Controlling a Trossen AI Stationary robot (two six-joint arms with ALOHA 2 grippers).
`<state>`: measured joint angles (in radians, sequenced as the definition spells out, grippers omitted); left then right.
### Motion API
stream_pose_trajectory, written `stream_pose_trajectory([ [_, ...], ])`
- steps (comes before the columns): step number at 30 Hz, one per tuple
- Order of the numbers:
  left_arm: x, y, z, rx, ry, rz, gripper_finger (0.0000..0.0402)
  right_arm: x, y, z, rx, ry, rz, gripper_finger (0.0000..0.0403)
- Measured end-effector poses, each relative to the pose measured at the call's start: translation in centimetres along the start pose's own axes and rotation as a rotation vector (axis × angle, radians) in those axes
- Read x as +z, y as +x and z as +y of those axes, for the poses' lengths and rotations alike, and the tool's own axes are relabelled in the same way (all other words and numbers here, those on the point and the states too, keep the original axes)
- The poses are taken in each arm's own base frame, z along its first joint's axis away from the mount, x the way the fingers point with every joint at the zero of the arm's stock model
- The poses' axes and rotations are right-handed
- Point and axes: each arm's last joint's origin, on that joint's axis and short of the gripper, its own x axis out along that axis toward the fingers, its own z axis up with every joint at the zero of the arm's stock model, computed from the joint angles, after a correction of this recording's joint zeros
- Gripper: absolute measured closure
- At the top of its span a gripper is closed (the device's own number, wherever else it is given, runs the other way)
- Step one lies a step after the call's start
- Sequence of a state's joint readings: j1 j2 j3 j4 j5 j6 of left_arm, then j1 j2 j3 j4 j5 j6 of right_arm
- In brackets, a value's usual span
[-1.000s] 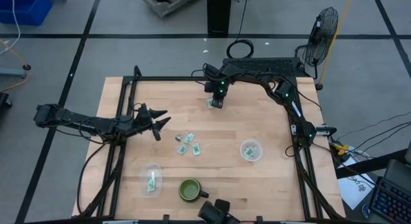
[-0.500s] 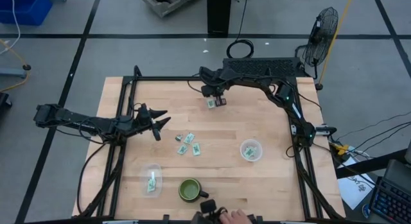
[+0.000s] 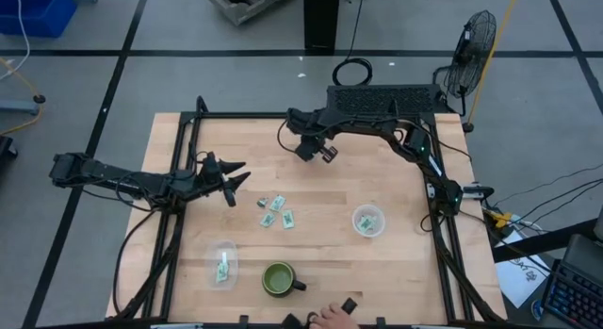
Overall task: Pick and place Stevia / Truvia into bins
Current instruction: Put the white stevia packet into the circular transparent container
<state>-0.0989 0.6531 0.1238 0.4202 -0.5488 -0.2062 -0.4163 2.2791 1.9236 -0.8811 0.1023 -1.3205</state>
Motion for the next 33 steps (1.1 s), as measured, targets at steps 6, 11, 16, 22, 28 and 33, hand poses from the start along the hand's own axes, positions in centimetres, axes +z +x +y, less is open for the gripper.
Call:
stream_pose_trajectory([
  [6,0.0,0.0,0.0,0.0,0.0,0.0,0.0218,0.3,0.1,0.1,0.002,-0.142,-0.002,0.0403],
  [11,0.0,0.0,0.0,0.0,0.0,0.0,0.0218,-0.1,0.2,0.1,0.011,-0.22,-0.024,0.0403],
  [16,0.0,0.0,0.0,0.0,0.0,0.0,0.0218,-0.7,1.4,0.1,0.018,-0.182,-0.093,0.0403],
  [22,0.0,0.0,0.0,0.0,0.0,0.0,0.0218,0.0,1.9,0.4,0.015,-0.179,-0.094,0.0403],
  [28,0.0,0.0,0.0,0.0,0.0,0.0,0.0218,-0.6,1.7,1.3,0.123,-0.163,-0.035,0.0403],
  [33,0.0,0.0,0.0,0.0,0.0,0.0,0.0218,-0.5,1.5,2.2,0.209,-0.065,0.019,0.0403],
])
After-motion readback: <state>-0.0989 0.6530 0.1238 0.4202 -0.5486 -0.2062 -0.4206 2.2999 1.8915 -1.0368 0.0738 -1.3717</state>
